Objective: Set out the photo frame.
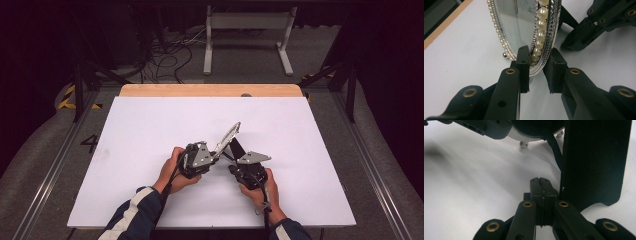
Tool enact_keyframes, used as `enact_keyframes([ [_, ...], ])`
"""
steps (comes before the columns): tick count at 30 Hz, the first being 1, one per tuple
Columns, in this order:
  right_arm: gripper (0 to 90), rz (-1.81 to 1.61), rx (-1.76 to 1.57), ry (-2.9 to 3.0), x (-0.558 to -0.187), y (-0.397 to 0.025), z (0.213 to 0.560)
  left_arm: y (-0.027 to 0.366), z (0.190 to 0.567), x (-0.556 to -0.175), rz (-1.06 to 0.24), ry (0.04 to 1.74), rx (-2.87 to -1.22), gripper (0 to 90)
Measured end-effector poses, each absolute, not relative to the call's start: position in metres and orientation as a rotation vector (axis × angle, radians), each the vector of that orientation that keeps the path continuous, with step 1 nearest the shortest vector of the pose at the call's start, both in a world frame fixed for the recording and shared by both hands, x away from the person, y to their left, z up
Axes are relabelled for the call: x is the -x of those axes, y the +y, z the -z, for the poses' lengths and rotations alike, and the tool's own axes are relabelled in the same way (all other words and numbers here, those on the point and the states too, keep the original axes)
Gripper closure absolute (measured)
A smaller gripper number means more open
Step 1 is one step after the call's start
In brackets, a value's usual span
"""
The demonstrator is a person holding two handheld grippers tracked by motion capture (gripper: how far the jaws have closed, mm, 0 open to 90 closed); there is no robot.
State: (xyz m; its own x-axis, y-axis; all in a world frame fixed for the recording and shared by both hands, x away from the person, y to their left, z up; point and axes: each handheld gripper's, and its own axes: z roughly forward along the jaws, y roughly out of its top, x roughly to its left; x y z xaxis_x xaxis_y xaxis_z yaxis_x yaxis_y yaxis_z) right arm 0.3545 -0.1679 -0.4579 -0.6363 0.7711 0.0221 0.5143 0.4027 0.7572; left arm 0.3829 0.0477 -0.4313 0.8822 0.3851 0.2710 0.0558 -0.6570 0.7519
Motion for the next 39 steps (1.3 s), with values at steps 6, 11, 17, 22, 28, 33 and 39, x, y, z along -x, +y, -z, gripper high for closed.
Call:
enact_keyframes([
  [6, 90.0, -1.083, -1.106, 2.337, -0.355, -0.17, 0.458, 0.049, 0.432, -0.384, -0.503, 0.334, -2.225, 74.0],
  [11, 90.0, -1.127, -1.071, 2.33, -0.353, -0.174, 0.454, 0.053, 0.435, -0.387, -0.444, 0.371, -2.189, 69.5],
  [17, 90.0, -1.127, -1.015, 2.318, -0.35, -0.176, 0.448, 0.057, 0.433, -0.388, -0.393, 0.358, -2.117, 66.6],
  [22, 90.0, -1.126, -1.021, 2.312, -0.351, -0.178, 0.448, 0.062, 0.429, -0.385, -0.375, 0.333, -2.088, 73.2],
  [28, 90.0, -1.127, -1.032, 2.3, -0.351, -0.179, 0.45, 0.063, 0.427, -0.384, -0.394, 0.31, -2.1, 74.6],
  [33, 90.0, -1.132, -1.015, 2.276, -0.349, -0.177, 0.45, 0.063, 0.425, -0.378, -0.422, 0.306, -2.123, 77.0],
  [39, 90.0, -1.133, -1.006, 2.277, -0.346, -0.173, 0.45, 0.064, 0.424, -0.369, -0.447, 0.301, -2.148, 78.2],
])
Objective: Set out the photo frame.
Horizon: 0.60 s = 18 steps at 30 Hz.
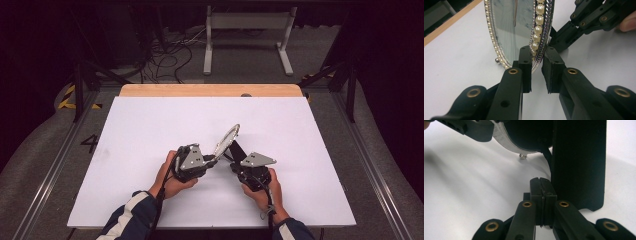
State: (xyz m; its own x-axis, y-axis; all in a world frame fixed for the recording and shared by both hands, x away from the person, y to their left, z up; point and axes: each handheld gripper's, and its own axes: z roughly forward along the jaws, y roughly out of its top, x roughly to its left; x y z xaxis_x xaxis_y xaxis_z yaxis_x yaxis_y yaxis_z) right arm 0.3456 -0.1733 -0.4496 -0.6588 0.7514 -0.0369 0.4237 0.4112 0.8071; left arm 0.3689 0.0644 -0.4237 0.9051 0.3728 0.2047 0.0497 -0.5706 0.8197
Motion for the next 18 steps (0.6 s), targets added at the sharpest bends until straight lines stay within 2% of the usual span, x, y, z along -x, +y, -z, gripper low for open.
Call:
enact_keyframes([
  [5, 90.0, -1.138, -1.001, 2.285, -0.345, -0.172, 0.449, 0.064, 0.419, -0.364, -0.47, 0.321, -2.157, 79.5],
  [18, 90.0, -1.12, -0.972, 2.355, -0.344, -0.181, 0.446, 0.059, 0.418, -0.354, -0.436, 0.304, -2.152, 78.8],
])
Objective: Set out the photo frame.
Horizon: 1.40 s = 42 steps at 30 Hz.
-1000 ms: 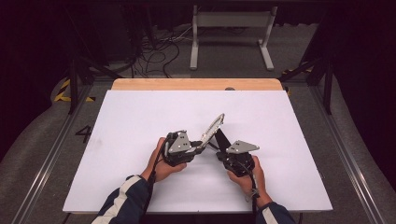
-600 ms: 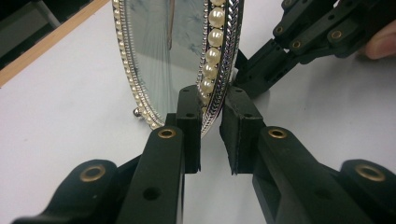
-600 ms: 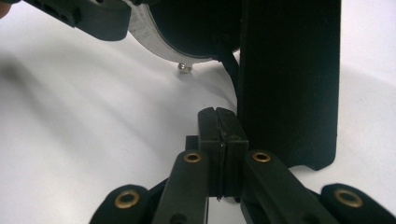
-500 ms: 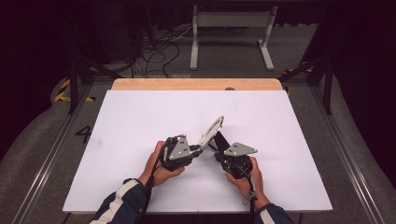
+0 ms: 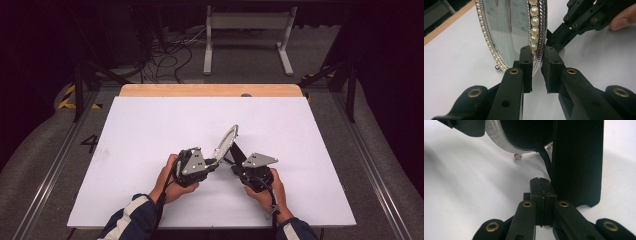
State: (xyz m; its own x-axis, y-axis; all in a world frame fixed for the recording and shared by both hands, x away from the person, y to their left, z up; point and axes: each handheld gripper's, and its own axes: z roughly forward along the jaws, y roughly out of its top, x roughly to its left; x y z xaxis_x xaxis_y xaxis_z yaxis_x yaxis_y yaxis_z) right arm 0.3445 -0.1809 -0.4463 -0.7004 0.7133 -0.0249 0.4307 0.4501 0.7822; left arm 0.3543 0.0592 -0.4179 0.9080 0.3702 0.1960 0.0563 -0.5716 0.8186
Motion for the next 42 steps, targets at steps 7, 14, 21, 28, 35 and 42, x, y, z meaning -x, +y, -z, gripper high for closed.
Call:
enact_keyframes([
  [7, 90.0, -1.086, -0.981, 2.361, -0.344, -0.185, 0.45, 0.058, 0.423, -0.354, -0.428, 0.312, -2.122, 77.8],
  [14, 90.0, -1.087, -1.004, 2.367, -0.342, -0.188, 0.455, 0.06, 0.445, -0.366, -0.357, 0.384, -2.125, 70.9],
  [21, 90.0, -1.102, -1.021, 2.367, -0.342, -0.19, 0.458, 0.058, 0.448, -0.369, -0.359, 0.375, -2.12, 67.3],
  [28, 90.0, -1.109, -1.023, 2.364, -0.342, -0.19, 0.458, 0.054, 0.449, -0.371, -0.388, 0.375, -2.119, 57.3],
  [35, 90.0, -1.11, -1.028, 2.353, -0.341, -0.19, 0.459, 0.047, 0.454, -0.374, -0.432, 0.42, -2.127, 56.6],
  [42, 88.9, -1.111, -1.035, 2.35, -0.34, -0.19, 0.46, 0.043, 0.454, -0.371, -0.464, 0.415, -2.132, 60.5],
])
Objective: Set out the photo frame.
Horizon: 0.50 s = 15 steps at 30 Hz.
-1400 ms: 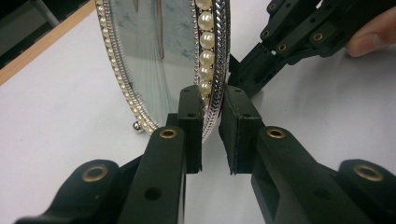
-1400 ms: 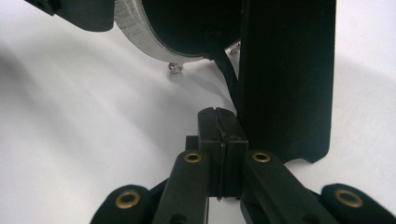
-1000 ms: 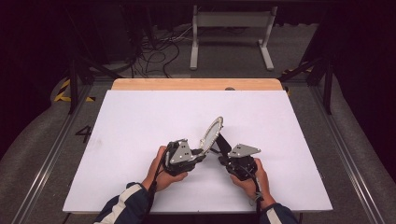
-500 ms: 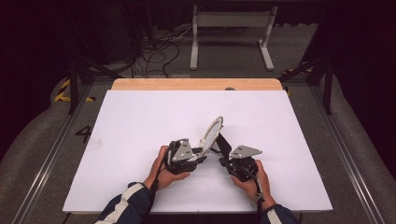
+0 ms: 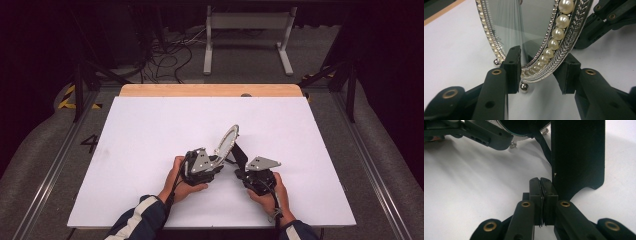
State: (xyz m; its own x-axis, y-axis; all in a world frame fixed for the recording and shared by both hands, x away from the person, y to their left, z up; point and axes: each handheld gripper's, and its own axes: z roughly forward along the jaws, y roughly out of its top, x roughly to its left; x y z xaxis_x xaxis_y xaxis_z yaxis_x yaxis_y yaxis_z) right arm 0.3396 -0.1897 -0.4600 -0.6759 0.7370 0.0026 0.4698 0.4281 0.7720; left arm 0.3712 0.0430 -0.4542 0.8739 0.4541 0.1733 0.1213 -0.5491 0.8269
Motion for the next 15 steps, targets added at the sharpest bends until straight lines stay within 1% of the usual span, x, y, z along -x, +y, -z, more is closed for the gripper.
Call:
enact_keyframes([
  [15, 90.0, -1.1, -1.05, 2.32, -0.337, -0.189, 0.461, 0.042, 0.451, -0.361, -0.598, 0.363, -2.168, 70.1],
])
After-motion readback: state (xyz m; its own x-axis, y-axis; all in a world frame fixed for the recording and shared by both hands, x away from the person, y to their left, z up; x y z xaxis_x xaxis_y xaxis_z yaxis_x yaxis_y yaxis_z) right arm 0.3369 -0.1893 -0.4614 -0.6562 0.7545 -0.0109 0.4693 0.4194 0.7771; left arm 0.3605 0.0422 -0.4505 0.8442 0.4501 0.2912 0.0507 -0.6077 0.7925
